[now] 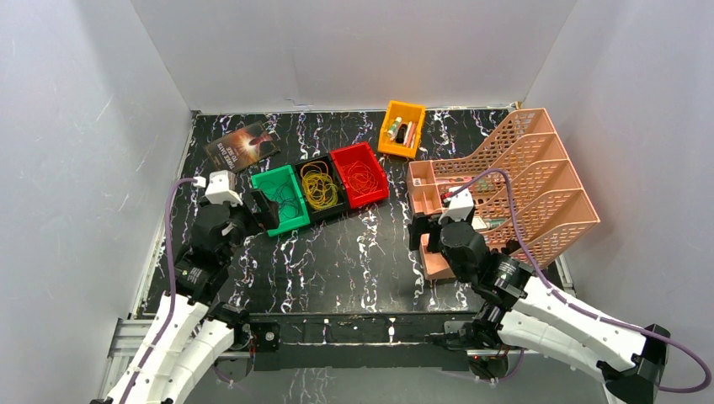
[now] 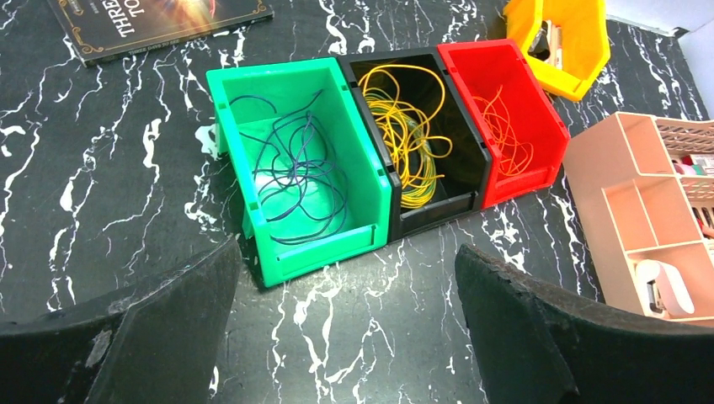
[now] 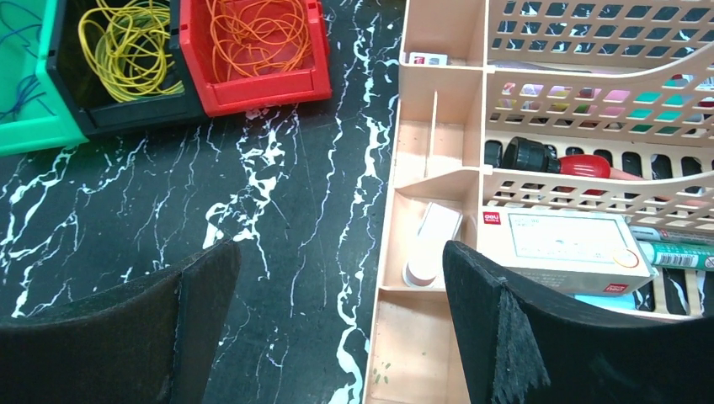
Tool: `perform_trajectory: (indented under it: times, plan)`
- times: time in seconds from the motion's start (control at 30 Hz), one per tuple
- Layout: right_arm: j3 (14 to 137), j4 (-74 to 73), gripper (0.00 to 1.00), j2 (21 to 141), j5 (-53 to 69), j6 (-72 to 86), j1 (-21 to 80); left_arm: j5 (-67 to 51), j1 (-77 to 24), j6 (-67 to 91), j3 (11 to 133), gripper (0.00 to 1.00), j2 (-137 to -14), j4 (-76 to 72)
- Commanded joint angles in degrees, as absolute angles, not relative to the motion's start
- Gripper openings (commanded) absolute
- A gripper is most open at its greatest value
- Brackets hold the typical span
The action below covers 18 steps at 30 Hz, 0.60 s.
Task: Untangle the cables
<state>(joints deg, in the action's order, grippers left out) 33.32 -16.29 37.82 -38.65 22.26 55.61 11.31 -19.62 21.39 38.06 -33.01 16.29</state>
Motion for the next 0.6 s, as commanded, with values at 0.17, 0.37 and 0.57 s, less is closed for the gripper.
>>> perform_trajectory:
  times: [0.17, 0.37, 0.57]
  plan:
    - [33.8, -12.2, 0.98, 40.5, -43.8, 25.4, 55.6, 14.2, -19.6, 22.0, 38.3, 0.99, -33.6, 17.2]
    - [33.4, -10.6, 0.98, 40.9, -44.5, 24.3, 55.6, 14.0, -19.6, 21.8, 38.4, 0.98, -34.6, 17.0]
    - [32.0, -8.3, 0.98, 39.1, -43.9, 22.7, 55.6, 14.0, -19.6, 21.4, 38.4, 0.98, -35.2, 16.5]
